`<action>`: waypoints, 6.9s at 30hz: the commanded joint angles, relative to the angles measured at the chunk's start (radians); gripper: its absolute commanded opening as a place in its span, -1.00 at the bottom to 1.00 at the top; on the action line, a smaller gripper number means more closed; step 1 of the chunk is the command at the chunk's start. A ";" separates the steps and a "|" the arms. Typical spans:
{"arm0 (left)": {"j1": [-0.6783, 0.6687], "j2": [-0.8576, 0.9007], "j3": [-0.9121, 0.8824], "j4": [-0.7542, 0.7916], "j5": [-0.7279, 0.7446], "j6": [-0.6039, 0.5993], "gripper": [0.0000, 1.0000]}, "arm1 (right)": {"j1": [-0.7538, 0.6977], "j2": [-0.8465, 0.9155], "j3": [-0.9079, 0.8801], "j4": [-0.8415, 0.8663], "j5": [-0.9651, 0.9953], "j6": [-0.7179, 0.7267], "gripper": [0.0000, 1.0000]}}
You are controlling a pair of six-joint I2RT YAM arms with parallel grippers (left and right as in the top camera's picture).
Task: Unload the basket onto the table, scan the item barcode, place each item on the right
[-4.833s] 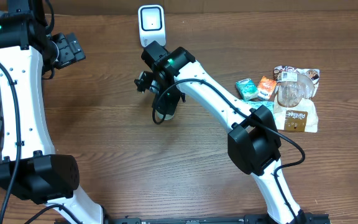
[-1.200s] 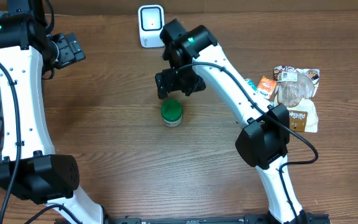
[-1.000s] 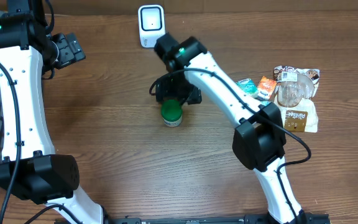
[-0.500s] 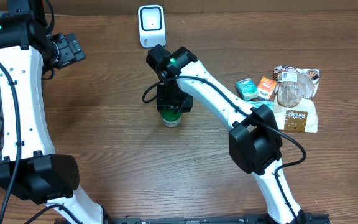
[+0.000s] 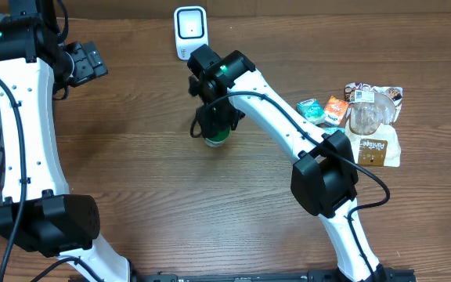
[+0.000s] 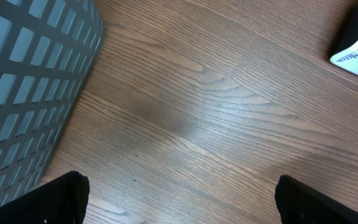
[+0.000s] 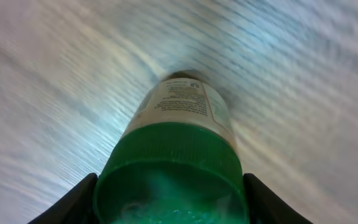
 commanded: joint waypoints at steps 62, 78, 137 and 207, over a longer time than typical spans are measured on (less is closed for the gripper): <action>-0.007 0.007 0.003 0.000 -0.005 0.003 0.99 | 0.017 -0.011 -0.043 0.012 0.003 -0.012 0.88; -0.007 0.007 0.003 0.000 -0.005 0.003 0.99 | 0.017 -0.011 -0.111 0.070 0.036 -0.011 0.44; -0.007 0.007 0.003 0.000 -0.005 0.003 0.99 | -0.385 -0.019 0.818 -0.308 -1.143 0.171 -0.43; -0.007 0.007 0.004 0.000 -0.005 0.003 0.99 | -0.127 0.265 -0.092 1.809 0.253 -1.061 -0.36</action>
